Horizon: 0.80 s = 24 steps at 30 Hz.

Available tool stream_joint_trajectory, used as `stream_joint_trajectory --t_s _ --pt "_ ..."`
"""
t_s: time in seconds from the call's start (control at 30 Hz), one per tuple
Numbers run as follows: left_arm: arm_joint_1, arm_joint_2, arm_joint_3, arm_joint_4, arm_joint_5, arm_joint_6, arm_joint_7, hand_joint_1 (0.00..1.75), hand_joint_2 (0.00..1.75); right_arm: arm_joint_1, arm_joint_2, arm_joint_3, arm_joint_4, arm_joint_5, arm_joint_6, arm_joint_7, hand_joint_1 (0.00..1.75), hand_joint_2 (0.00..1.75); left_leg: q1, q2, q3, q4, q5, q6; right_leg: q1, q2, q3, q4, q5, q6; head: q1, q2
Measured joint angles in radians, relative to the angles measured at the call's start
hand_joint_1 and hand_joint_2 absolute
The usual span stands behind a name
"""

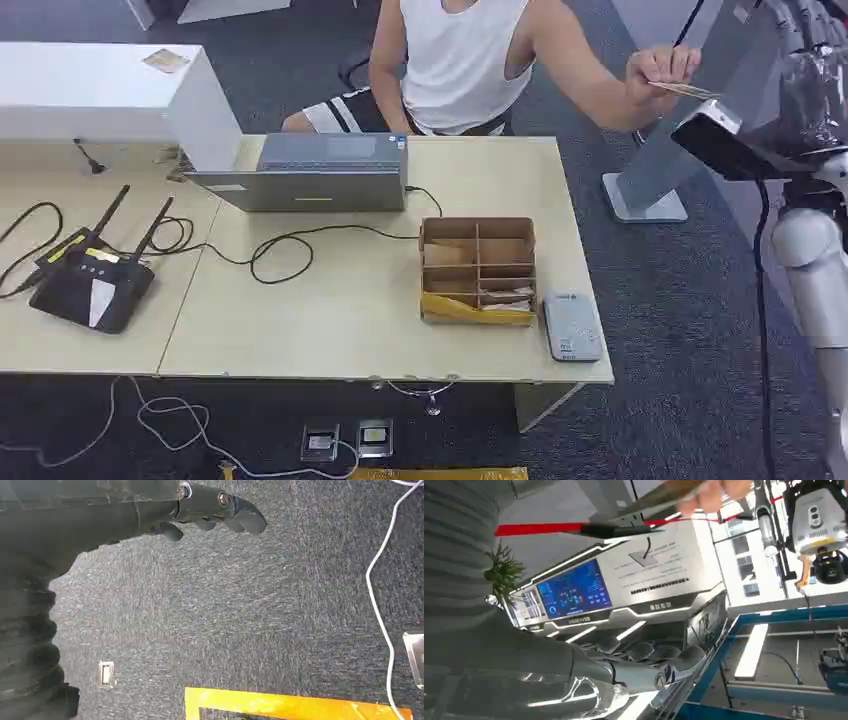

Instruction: Pass the card to the sensor for recognition and then transmit it.

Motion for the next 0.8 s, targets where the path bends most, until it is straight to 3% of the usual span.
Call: stream_joint_trajectory --t_s 0.23,0.27,0.33,0.37,0.8 --pt "0.000 0.000 0.000 0.000 -0.003 -0.006 0.000 0.00 1.75 -0.012 0.017 0.020 0.013 0.006 0.009 -0.007 0.00 1.75 0.000 0.000 0.000 0.000 0.000 0.000 0.000 0.000 0.000 0.000 0.000 0.000 0.000 0.000" --pt "0.000 0.000 0.000 0.000 -0.003 -0.006 0.000 0.00 1.75 -0.014 0.019 0.023 0.015 0.007 0.011 -0.007 1.64 1.75 0.000 0.000 0.000 0.000 0.000 0.000 0.000 0.000 0.000 0.000 0.000 0.000 0.000 0.000" --pt "0.000 0.001 0.000 0.000 -0.004 -0.007 0.000 0.00 1.75 -0.016 0.023 0.029 0.018 0.007 0.016 -0.007 1.64 1.75 0.000 0.000 0.000 0.000 0.000 0.000 0.000 0.000 0.000 0.000 0.000 0.000 0.000 0.000" --pt "0.000 0.003 0.000 0.000 -0.004 -0.008 0.000 0.00 1.75 -0.017 0.025 0.032 0.019 0.007 0.018 -0.007 1.75 1.75 0.000 0.000 0.000 0.000 0.000 0.000 0.000 0.000 0.000 0.000 0.000 0.000 0.000 0.000" --pt "0.002 0.005 0.000 0.000 -0.005 -0.013 0.000 0.00 1.75 -0.023 0.035 0.047 0.044 -0.008 0.057 -0.002 1.75 1.75 0.000 0.000 0.000 0.000 0.000 0.000 0.000 0.000 0.000 0.000 0.000 0.000 0.000 0.000"
